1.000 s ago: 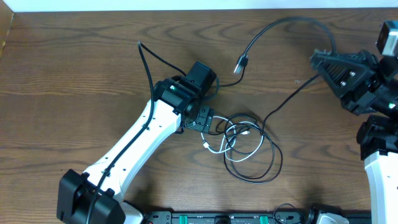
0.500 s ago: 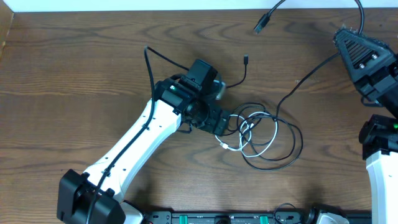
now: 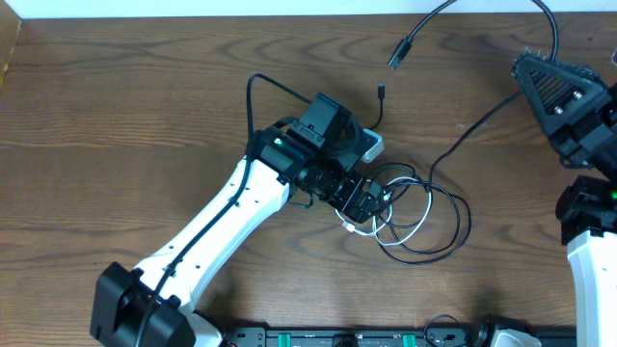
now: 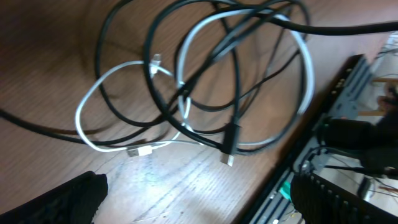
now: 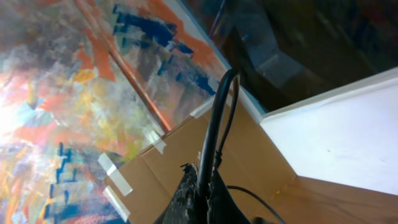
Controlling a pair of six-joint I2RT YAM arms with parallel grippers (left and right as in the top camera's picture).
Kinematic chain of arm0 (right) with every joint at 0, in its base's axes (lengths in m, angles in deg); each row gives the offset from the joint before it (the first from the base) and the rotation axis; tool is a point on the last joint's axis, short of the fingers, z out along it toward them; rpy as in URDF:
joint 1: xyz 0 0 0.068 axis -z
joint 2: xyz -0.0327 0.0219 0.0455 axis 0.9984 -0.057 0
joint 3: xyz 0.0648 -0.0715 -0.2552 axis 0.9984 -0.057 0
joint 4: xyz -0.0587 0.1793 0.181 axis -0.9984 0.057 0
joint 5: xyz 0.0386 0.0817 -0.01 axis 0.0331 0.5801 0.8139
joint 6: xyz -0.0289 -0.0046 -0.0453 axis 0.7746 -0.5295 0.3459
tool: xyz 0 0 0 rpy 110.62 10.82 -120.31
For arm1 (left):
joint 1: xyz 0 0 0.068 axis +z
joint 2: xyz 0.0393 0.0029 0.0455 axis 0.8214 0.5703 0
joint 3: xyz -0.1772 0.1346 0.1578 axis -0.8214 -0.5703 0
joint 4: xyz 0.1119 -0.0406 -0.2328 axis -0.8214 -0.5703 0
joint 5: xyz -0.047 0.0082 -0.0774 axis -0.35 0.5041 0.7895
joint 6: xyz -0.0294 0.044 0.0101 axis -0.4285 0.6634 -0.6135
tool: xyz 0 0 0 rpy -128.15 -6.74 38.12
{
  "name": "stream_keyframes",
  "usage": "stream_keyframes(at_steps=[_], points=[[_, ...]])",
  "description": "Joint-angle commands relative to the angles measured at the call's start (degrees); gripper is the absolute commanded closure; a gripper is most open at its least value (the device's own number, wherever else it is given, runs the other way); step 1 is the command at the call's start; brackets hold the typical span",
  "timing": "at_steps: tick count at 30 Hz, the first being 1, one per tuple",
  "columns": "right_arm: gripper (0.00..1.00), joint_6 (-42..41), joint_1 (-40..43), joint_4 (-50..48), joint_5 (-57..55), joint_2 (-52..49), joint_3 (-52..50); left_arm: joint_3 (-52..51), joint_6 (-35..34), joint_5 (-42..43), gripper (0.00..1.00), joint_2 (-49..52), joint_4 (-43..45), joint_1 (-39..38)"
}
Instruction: Untangle cables
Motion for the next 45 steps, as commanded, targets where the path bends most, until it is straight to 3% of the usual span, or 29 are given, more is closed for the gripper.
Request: stream_keyframes(at_steps=[1,10,26,30,36,42,45], points=[[0.99,-4.44,0.13,-2.16,-1.16,0.24,0.35,-0.07,0.55,-4.87,0.01,2.29,0.24,-0.11],[0.99,-8.66,0.13,-7.52,-1.14,0.24,0.35,-0.07,-3.54,-5.46,0.01,5.70,5.31,0.02],[0.99,-10.29,0.13,-9.40,-1.05,0.26,0.35,-0.07,-3.54,-5.51,0.00,12.26,6.21,-0.09],[0.99,-10.29,0.13,-9.40,-1.11,0.26,0.35,-0.07,-3.54,-5.51,0.11,13.62,5.84,-0.42],[0.99,-10.29,0.13,-9.38,-1.14,0.26,0.35,-0.07,-3.54,-5.40,0.14,15.63,5.57,-0.85],[0.99,-10.27,0.13,-9.35,-1.14,0.26,0.35,-0.07,-3.52,-5.40,0.24,15.72,5.14,-2.36],[0.99,-10.27,0.13,-9.38,-1.14,0.26,0.35,-0.07,-3.52,-10.03,0.27,15.72,4.87,-3.52]])
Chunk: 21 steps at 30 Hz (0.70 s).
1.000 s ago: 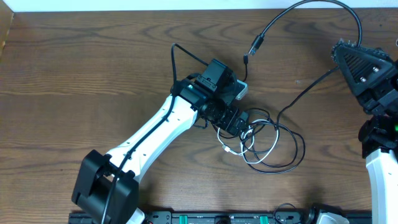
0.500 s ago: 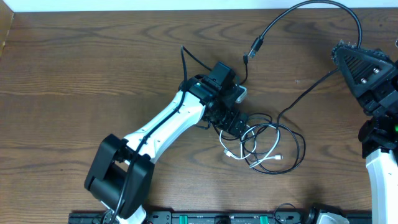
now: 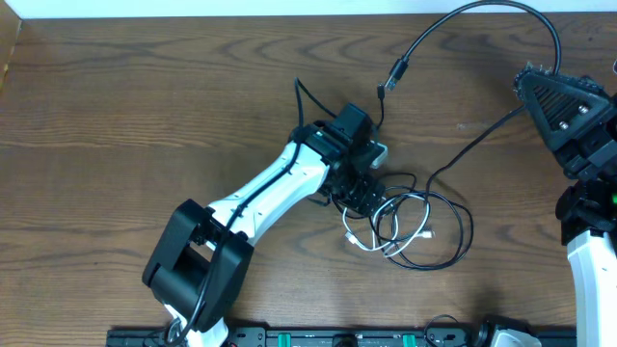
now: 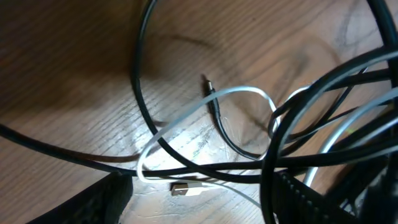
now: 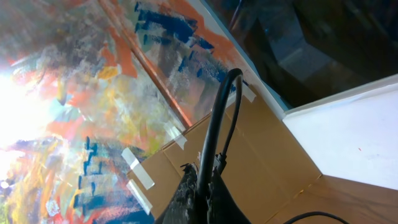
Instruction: Untangle cables
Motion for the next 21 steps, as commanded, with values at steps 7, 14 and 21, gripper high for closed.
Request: stream_keyframes(at_steps=[7,14,21], points=[[0.99,-0.87,0.13,-0.42,-1.16,0.28,0.35,-0.07,-7.85,-30.58,0.33,0.63,-9.25,-0.92],[0.99,-1.07,0.13,-0.42,-1.31,0.28,0.35,-0.07,-13.31,-40.76,0.33,0.63,-16.37,4.87],[0.99,-1.03,0.15,-0.42,-1.03,0.26,0.35,-0.07,-13.27,-40.96,0.33,0.63,-17.42,13.29]])
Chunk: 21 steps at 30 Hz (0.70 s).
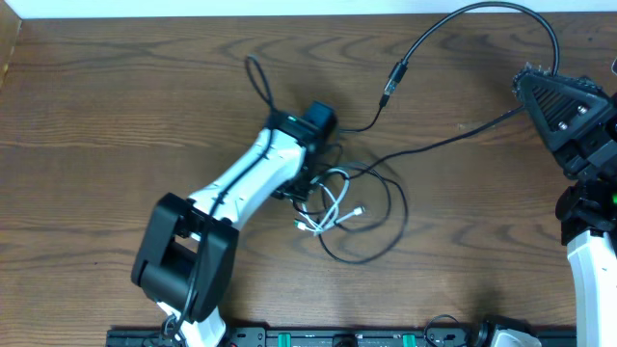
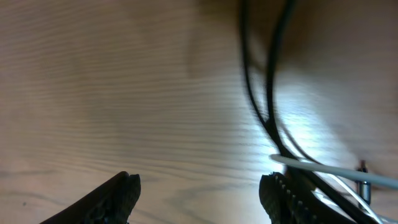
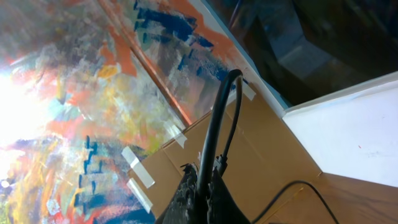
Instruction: Untangle cables
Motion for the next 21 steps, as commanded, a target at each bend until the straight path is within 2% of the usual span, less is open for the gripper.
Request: stream_keyframes(at_steps=[1,5,12,21], points=[[0.99,-0.76,0.15,-0.39,-1.18,0.24,0.35,-0.07,-1.29,-2.93,0.33,0.63,-0.74,5.29],[0.99,1.31,0.70,0.68,1.68,-0.13,0.35,-0.07,-1.27,-2.91,0.33,0.63,-1.18,9.94],[0.99,9.84,3.52,13.14,8.81,-1.70,0.33,-0.07,0.11,-2.93,0.33,0.63,-1.60,16.09],[0.99,10.62,16.06,13.84,14.99,-3.43,0.33,-0.07,0.20,-2.54,0.33,0.63,-1.57,25.81]])
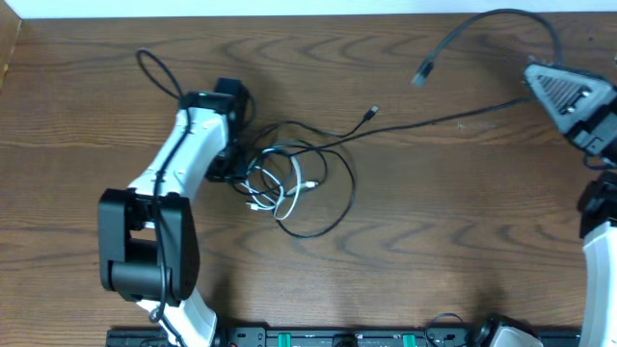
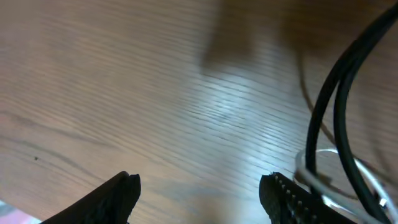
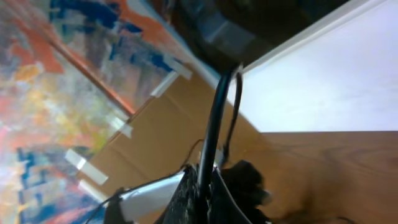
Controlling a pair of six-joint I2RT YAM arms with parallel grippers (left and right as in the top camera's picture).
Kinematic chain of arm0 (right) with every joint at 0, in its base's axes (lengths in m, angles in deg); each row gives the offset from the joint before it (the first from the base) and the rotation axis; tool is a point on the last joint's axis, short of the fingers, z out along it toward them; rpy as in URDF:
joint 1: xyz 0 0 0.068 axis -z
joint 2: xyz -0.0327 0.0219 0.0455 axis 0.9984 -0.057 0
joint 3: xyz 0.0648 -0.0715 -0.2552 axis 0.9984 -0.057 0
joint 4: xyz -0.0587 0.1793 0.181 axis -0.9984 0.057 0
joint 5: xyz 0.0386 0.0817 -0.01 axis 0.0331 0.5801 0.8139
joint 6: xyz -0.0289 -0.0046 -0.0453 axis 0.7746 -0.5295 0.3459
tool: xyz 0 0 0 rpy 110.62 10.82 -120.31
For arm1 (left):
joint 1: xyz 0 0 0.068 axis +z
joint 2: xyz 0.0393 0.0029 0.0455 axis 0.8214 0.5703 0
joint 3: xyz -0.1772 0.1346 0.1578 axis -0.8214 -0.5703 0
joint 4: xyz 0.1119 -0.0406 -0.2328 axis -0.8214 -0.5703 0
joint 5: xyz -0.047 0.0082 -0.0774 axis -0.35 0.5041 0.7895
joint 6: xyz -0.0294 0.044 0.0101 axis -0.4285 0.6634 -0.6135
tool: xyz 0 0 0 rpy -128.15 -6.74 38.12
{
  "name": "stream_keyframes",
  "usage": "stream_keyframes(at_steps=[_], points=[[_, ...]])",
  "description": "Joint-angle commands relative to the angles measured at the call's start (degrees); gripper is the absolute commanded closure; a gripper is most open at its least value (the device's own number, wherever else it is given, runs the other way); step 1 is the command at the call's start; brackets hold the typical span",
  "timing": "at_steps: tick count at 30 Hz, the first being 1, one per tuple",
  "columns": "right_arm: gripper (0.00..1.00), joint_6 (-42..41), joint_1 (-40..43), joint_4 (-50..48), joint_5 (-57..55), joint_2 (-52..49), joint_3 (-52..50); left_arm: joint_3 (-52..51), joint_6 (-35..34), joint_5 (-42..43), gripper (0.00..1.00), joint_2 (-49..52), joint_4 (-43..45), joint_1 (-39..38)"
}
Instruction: Untangle cables
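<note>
A tangle of black and white cables point(image 1: 289, 183) lies left of the table's middle. My left gripper point(image 1: 234, 166) is at its left edge. In the left wrist view the left gripper point(image 2: 202, 194) is open, with bare wood between its fingers point(image 2: 121, 193). Black and white strands point(image 2: 326, 118) run beside its right finger. My right gripper point(image 1: 536, 85) at the far right is shut on a thick black cable point(image 3: 217, 118). That cable arcs over to a plug point(image 1: 421, 72). A thinner black strand point(image 1: 434, 120) stretches from the right gripper to the tangle.
A small free plug point(image 1: 371, 114) lies above the tangle's right side. A thin black wire loop point(image 1: 154, 67) sticks out behind the left arm. The wooden table point(image 1: 463, 231) meets a white wall at the far edge. A black rail point(image 1: 347, 337) runs along the near edge.
The left gripper and the tangle now lie farther left. The strand to the right gripper is stretched longer. The right wrist has tilted, and the plug end has shifted right.
The left gripper hovered open over the tangle, which lay right of centre. It then sat low among the strands. Later it was at the table's middle with the tangle shifted left, and now farther left. The right gripper stayed shut on its black cable throughout.
</note>
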Motion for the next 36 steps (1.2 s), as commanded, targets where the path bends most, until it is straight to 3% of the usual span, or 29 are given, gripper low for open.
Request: stream_keyframes(at_steps=[1,11,13,17,22,24,27,30,32,36], points=[[0.99,1.44,6.29,-0.26,2.01,-0.55,0.35,-0.07,0.07,-1.07,0.34,0.63,-0.33,4.33],[0.99,3.17,22.71,-0.28,8.11,-6.23,0.35,-0.07,0.07,0.85,0.34,0.63,0.59,7.48],[0.99,3.15,23.80,-0.31,9.33,-7.67,0.35,-0.07,0.11,2.19,0.45,0.63,0.90,7.48],[0.99,4.09,24.04,-0.31,12.26,-10.23,0.35,-0.07,1.51,5.57,0.92,0.63,2.08,7.45],[0.97,6.14,24.06,-0.31,14.34,-12.22,0.28,-0.07,3.61,10.95,0.92,0.63,3.67,7.45],[0.84,6.12,24.06,-0.31,14.34,-12.50,0.22,-0.07,3.58,11.37,0.92,0.63,3.89,7.41],[0.36,6.16,24.06,-0.39,14.34,-12.52,0.22,-0.07,3.82,12.04,0.93,0.61,3.98,7.41],[0.06,7.21,23.98,-0.39,14.34,-12.52,0.17,-0.02,5.03,13.66,0.92,0.35,4.07,7.41],[0.01,7.43,23.43,-0.37,14.34,-12.52,0.17,0.13,5.79,14.27,0.93,-0.26,4.28,7.41],[0.01,7.65,21.46,-0.37,14.34,-12.52,0.13,0.59,7.98,16.59,0.92,-2.80,4.74,7.41]])
